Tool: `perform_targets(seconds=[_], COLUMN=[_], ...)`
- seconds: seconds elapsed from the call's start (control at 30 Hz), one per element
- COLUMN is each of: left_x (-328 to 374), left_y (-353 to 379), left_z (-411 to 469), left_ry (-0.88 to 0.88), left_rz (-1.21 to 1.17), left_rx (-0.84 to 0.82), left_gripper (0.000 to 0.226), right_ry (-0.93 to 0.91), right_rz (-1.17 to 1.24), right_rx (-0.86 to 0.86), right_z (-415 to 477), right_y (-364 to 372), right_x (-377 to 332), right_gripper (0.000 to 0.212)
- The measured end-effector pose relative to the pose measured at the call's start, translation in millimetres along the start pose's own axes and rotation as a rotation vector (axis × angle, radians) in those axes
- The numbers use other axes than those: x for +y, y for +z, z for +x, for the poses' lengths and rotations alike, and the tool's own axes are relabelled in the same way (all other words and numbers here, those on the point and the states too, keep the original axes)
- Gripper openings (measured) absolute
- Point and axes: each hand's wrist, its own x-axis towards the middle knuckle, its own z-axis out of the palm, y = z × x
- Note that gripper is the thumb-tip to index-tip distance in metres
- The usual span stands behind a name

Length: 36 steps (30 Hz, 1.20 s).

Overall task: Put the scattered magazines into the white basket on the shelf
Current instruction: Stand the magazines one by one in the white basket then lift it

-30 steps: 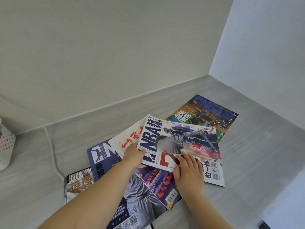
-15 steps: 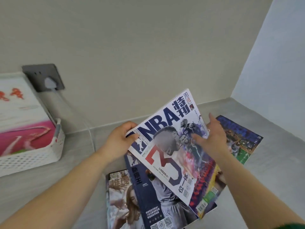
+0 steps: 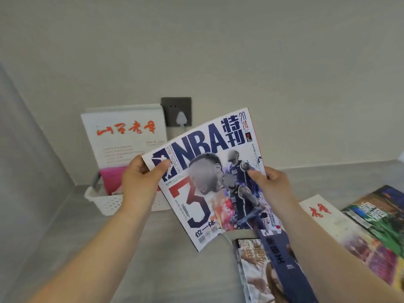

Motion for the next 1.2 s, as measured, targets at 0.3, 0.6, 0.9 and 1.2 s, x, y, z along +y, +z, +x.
perform_targets(seconds=[0.3,0.6,0.9,1.2], left_x=[-30.3,-29.7,-83.2,-109.5], left_y=[-76.2,-128.4,-129.0,-121.3], left_z=[59.6,158.3,171.3,178.1], left_ry=[0.032,0.094,-0.119,-0.22], left_rz=[0.159,0.218,0.241,0.435], left_rx=[0.028,0.19,0.14,0.025], left_gripper=[0.03,0.025,0.022,0.025], right_ry=[-0.101,-0.2,0.058,0.186], right_rz=[0.229,0.068,0.002,-0.053], right_rx=[0.033,-0.117,-0.158,-0.16], right_z=[28.2,68.8,74.4,77.2], right_y=[123.1,203.5,235.1,239.5], right_x=[-72.7,-113.8,-60.4,-27.3], right_gripper=[0.044,0.036,0.037,0.035])
